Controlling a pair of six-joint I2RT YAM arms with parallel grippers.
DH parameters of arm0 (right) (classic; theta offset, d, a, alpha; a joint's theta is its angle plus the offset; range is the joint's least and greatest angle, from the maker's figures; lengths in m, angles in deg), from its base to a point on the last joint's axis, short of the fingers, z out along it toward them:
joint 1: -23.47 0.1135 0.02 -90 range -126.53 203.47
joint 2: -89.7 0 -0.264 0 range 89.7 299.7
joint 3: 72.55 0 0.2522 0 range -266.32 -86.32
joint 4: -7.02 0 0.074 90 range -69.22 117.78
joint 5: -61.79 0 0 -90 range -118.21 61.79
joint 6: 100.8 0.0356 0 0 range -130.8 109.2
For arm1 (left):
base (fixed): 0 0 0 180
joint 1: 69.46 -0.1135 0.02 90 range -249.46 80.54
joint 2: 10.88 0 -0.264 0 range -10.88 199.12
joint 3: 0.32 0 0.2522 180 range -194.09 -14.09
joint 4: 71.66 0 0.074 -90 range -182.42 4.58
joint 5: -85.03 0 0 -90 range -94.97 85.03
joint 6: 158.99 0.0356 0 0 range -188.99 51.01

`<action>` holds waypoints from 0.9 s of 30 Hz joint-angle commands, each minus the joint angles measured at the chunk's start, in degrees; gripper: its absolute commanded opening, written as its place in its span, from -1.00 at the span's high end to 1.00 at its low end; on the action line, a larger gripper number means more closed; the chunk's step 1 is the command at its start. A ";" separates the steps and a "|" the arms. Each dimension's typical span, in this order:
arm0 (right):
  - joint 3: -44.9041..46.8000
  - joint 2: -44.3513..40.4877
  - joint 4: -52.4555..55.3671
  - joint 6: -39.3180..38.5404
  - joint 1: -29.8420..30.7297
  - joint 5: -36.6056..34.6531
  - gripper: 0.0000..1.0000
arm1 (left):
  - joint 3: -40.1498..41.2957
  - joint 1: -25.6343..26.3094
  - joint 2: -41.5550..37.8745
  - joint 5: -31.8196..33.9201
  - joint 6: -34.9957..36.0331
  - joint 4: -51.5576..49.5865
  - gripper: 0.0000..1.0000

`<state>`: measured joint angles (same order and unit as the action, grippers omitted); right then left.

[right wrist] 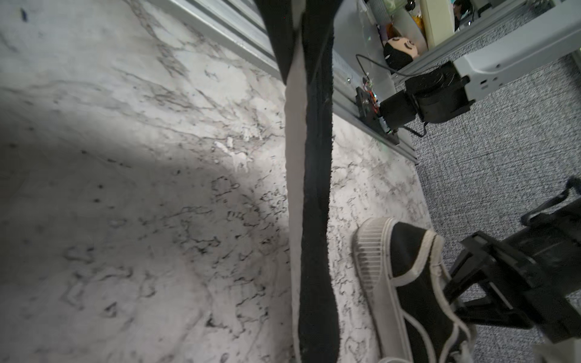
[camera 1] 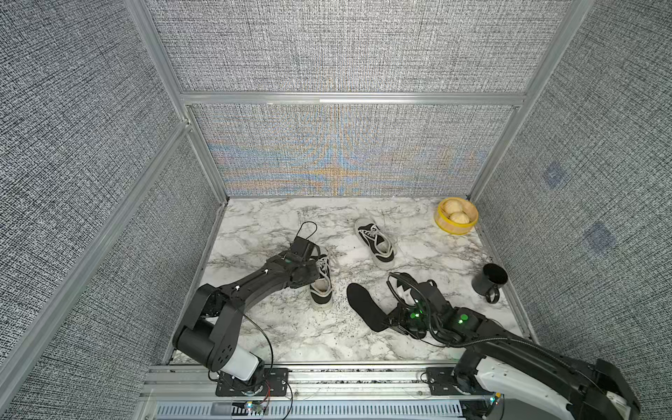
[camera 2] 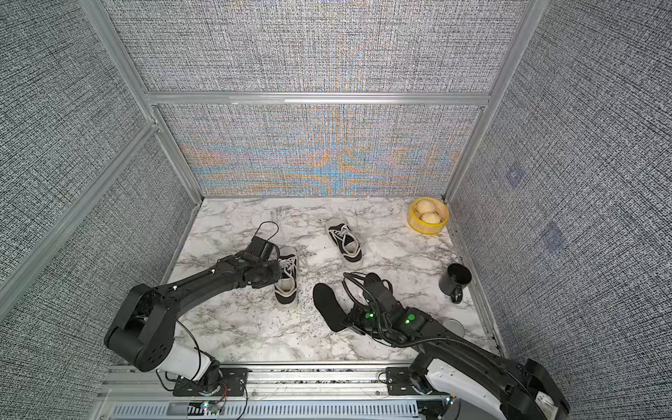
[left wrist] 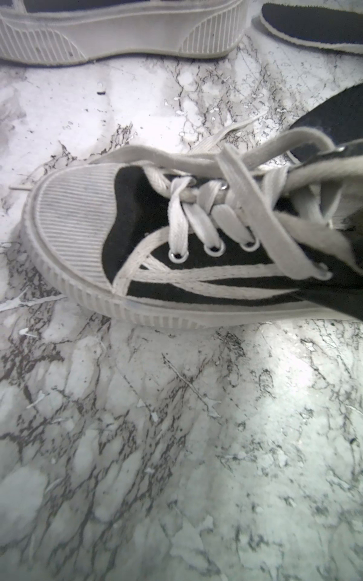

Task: Remove the insole from the shoe
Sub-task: Move the shoe to the center of the board.

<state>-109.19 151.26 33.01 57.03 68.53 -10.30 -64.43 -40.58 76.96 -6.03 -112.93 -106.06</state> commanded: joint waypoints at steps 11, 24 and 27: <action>11.34 -2.72 -4.20 13.20 0.91 -10.44 1.00 | -0.80 0.20 0.87 0.00 -0.38 3.07 0.83; 14.32 -12.91 2.41 21.25 1.18 -14.34 1.00 | -2.75 0.40 2.73 -0.59 -0.60 3.45 0.84; 13.79 -11.07 1.76 20.24 1.17 -13.20 0.99 | -3.33 0.56 3.43 -0.94 -0.54 3.76 0.84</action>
<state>-95.05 139.00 34.01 76.22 69.64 -22.35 -67.06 -40.21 79.93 -6.47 -113.24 -104.86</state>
